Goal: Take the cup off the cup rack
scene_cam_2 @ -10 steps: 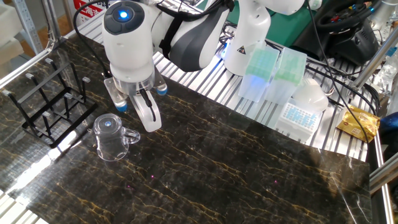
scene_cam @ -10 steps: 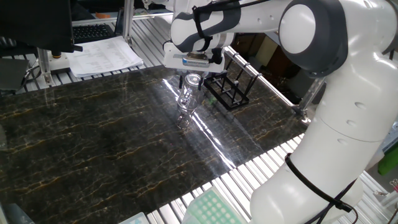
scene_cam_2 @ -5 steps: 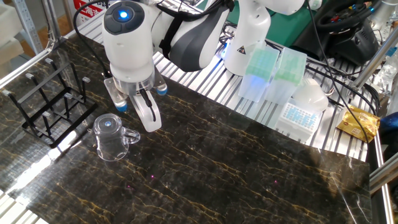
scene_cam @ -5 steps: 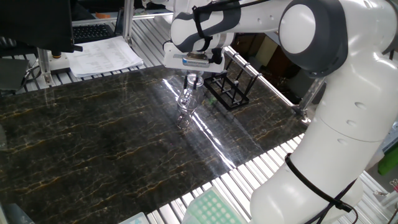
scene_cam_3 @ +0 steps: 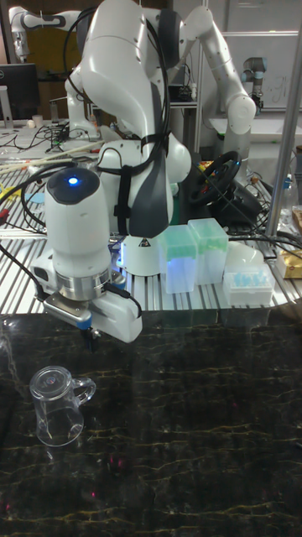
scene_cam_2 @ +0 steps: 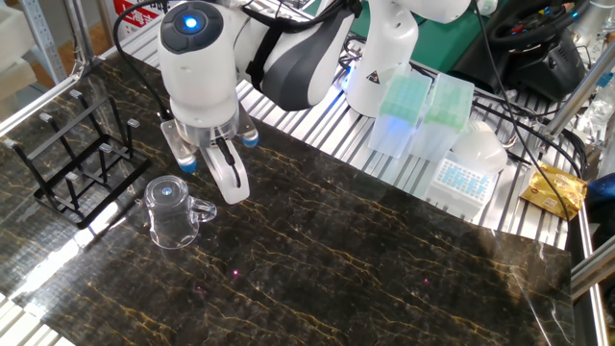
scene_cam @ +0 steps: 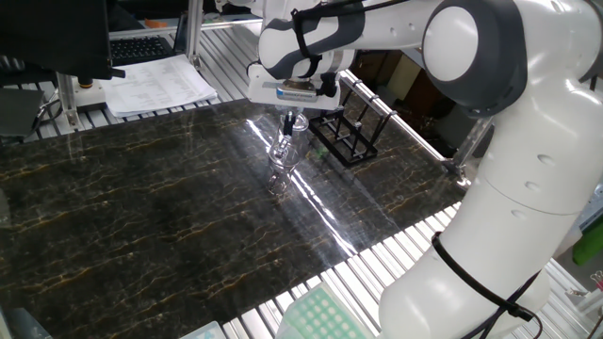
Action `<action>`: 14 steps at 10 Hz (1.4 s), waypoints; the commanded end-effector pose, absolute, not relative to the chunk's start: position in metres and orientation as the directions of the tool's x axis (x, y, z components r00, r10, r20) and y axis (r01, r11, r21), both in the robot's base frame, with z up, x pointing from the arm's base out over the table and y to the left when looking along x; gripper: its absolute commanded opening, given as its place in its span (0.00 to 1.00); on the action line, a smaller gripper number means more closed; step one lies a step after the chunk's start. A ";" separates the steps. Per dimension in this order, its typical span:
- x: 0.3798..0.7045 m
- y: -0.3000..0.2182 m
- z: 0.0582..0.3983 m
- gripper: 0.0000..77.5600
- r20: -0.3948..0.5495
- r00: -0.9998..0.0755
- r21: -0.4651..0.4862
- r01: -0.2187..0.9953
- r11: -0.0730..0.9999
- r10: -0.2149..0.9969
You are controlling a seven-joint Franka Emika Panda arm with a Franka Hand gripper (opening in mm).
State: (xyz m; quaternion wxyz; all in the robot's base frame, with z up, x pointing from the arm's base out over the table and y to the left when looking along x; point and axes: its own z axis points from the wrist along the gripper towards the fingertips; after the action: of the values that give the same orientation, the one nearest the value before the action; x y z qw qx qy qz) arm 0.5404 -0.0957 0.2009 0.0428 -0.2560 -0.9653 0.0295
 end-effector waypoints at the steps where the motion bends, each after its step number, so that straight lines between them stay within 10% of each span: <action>1: 0.538 -0.073 0.207 0.01 0.056 -0.964 -0.052 0.255 0.965 0.258; 14: 0.514 -0.014 0.227 0.01 0.069 -0.984 -0.041 0.162 0.986 0.164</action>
State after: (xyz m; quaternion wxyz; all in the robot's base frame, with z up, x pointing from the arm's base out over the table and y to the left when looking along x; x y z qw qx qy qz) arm 0.5145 -0.0151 0.2247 0.0370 -0.0812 -0.9958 0.0182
